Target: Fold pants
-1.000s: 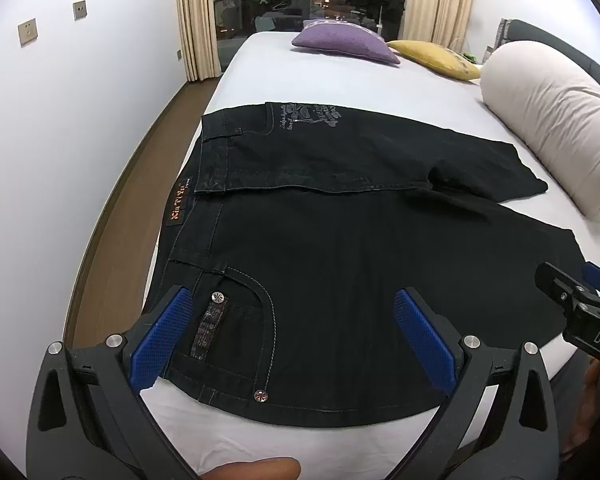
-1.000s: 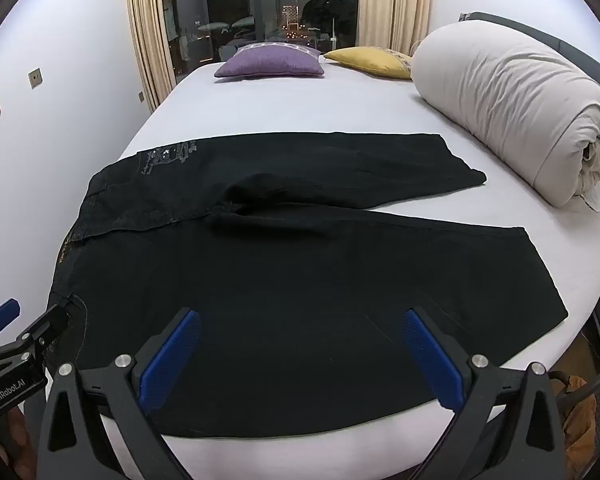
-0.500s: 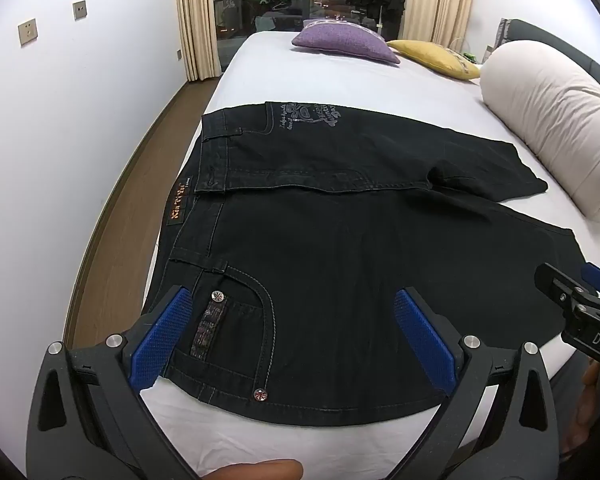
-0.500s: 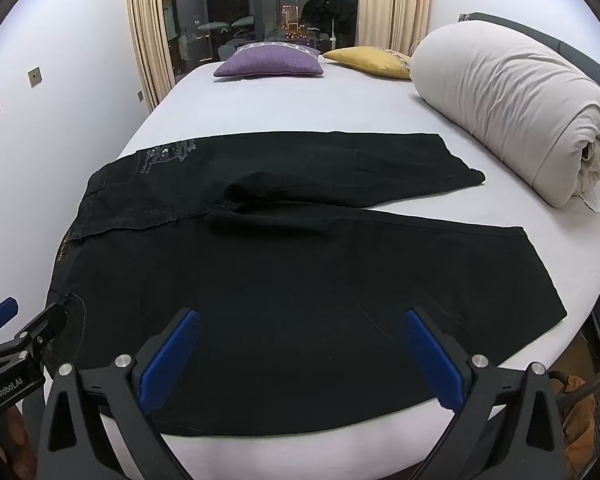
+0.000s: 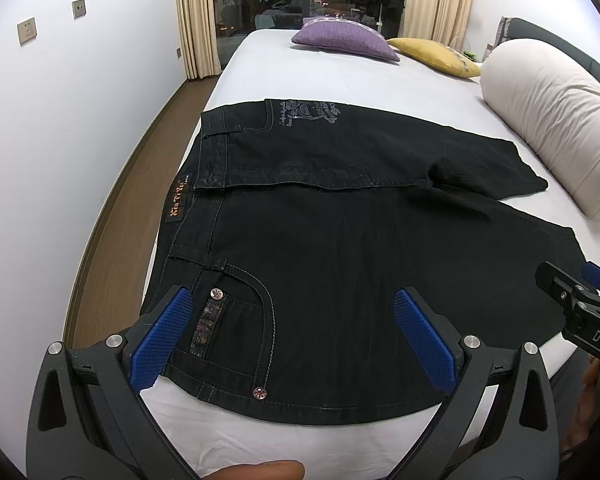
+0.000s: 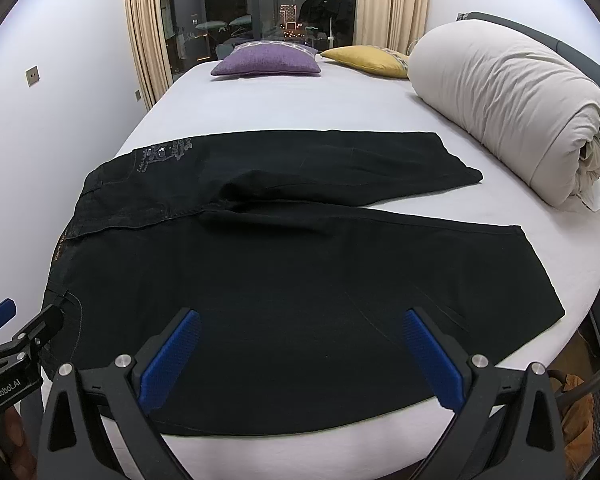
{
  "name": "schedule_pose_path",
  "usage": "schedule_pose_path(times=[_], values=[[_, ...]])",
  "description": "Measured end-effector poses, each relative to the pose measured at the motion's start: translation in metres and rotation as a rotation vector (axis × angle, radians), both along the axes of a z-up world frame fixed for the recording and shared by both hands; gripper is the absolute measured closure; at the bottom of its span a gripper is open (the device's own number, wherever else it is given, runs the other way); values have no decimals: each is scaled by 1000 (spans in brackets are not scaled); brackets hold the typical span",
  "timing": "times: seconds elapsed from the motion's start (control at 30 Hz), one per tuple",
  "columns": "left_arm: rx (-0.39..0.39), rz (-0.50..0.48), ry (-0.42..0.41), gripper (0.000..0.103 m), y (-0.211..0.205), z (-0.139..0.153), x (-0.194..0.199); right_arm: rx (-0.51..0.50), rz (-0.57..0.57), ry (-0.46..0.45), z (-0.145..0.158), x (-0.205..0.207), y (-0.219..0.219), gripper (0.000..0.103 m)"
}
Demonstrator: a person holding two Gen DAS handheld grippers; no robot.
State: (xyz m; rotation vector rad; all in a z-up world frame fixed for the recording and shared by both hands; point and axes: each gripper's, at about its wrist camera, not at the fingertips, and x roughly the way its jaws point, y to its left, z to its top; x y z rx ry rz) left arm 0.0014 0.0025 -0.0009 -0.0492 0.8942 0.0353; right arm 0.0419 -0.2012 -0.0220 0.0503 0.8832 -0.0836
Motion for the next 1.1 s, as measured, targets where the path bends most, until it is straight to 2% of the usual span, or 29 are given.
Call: schedule_pose_path(times=[1.1], values=[[-1, -1, 4, 0, -3, -4, -3, 2, -1, 4, -1, 0, -1, 0]])
